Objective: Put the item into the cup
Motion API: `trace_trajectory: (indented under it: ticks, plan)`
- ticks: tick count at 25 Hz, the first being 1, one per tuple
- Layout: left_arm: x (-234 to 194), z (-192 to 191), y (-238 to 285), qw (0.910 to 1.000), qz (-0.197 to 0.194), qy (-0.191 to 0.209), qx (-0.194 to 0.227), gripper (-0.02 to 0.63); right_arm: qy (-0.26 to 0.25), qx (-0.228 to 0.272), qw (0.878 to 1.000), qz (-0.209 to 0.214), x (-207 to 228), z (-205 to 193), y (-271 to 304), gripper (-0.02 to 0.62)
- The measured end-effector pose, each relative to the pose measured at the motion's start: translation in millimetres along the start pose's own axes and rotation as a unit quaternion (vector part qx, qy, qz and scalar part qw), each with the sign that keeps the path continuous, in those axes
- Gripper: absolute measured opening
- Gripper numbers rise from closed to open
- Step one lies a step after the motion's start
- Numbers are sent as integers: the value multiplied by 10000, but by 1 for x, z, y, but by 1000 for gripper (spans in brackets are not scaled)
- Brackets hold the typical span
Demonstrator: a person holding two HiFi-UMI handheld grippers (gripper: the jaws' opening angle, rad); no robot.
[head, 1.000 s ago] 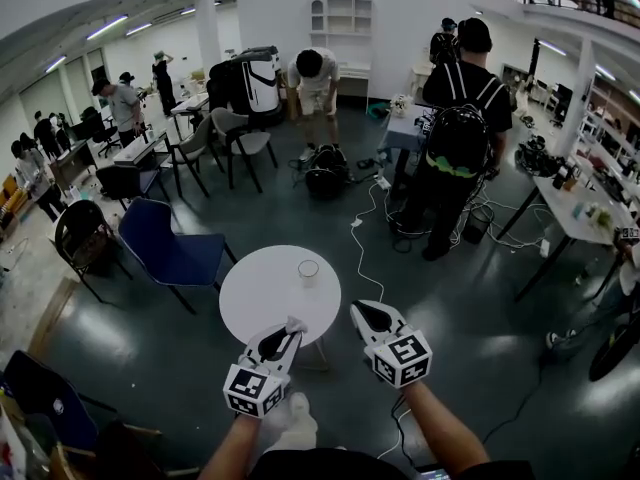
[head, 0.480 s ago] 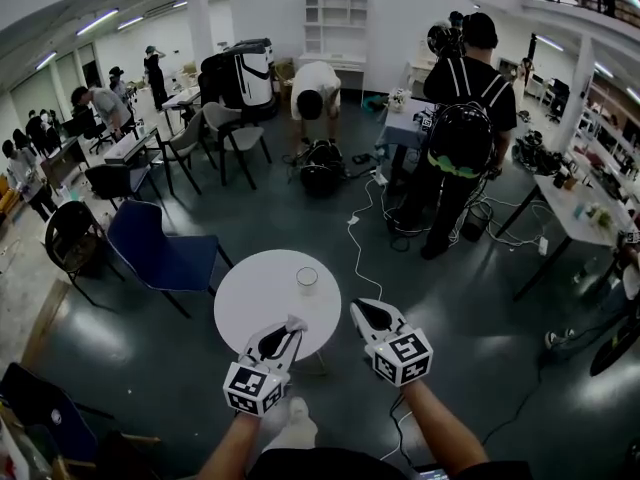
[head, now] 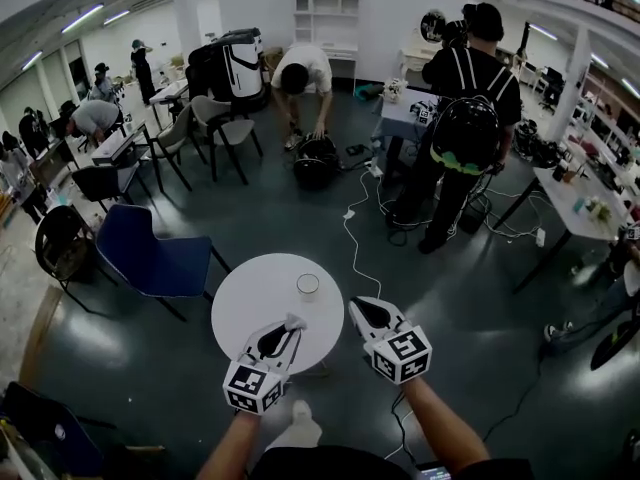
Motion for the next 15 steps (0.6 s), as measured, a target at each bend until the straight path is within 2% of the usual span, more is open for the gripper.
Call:
trace_trajectory:
  ticks: [6,15]
  plan:
    - [-40,11,11,9999,-118,-116,27,72,-11,-129,9999,-73,-1,14,34,15]
    - [-86,5,27,9994,-189,-272,-73,72,-25,-222,9996,-171,3,23,77,15]
Point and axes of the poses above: the fingertips, and each gripper's own axes: y forward along the fingers, x to its right, z out of its top, the point moved 9 cm from there along -y, backward along the fingers, and after that the axes turned 5 degrees about -x, right-handed, at the moved point
